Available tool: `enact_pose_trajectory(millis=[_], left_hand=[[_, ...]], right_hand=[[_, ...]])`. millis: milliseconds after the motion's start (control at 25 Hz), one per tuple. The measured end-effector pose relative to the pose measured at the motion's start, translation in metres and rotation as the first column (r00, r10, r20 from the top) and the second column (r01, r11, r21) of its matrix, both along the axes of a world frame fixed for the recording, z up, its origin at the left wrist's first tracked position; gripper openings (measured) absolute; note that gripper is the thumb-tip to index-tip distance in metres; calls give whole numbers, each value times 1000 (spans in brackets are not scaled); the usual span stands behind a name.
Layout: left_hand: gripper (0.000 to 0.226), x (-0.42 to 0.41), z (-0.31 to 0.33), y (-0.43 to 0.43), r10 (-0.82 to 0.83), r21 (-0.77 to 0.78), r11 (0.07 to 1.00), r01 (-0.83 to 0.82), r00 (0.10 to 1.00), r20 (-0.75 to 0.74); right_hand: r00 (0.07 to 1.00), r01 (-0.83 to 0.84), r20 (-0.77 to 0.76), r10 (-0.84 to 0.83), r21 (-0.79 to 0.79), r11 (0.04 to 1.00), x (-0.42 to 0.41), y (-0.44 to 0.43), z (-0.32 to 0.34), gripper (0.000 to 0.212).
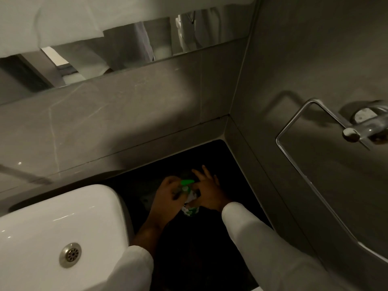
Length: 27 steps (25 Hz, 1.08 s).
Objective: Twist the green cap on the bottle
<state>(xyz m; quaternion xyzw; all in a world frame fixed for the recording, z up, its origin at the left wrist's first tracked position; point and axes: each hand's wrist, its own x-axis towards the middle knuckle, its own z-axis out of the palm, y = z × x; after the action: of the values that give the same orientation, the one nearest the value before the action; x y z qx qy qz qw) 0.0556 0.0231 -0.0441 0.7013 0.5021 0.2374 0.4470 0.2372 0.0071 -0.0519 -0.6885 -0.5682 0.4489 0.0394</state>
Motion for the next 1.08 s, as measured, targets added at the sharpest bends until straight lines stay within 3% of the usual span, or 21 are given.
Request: enact_pose_trajectory(millis=[80,160,320,400,480,600,720,800,960,1080], left_hand=[[30,1,4,-2,61,21,998,-60,998,-19],[41,-1,5,-5,87,-51,995,-86,996,35],[73,-2,2,-15,33,-159,987,-15,993,113],[67,-1,0,-16,146,-176,975,-134,987,60],[55,-3,-3,-16,205,-142,970,-199,978,32],[61,0,-6,-25,191,-222,963,-154,969,154],[63,4,-4,-31,298,-250,936,-249,937,183],[58,4,-7,-28,276,-205,947,-246,952,132],[73,8,-4,-33,214,-188,964,-189,968,127],[59,9,-2,-31,258,-155,957,-246,964,58]], right_hand=[[996,75,-43,-76,-17,997,-3,-2,3,103],[992,110,-62,-111,-22,994,-5,-2,4,105],[999,46,5,-46,-22,999,-3,-1,4,95],[999,47,-7,-47,8,999,-4,-1,1,85],[999,42,-4,-42,4,999,-4,-2,-3,89],[998,59,13,-59,-13,998,-3,-2,-5,95],[998,69,8,-69,7,998,-7,-5,-1,97],[998,54,17,-55,22,998,-8,-7,-1,97],[999,30,15,-30,29,999,-6,-9,5,91],[999,54,-2,-54,18,998,-7,-11,13,83]])
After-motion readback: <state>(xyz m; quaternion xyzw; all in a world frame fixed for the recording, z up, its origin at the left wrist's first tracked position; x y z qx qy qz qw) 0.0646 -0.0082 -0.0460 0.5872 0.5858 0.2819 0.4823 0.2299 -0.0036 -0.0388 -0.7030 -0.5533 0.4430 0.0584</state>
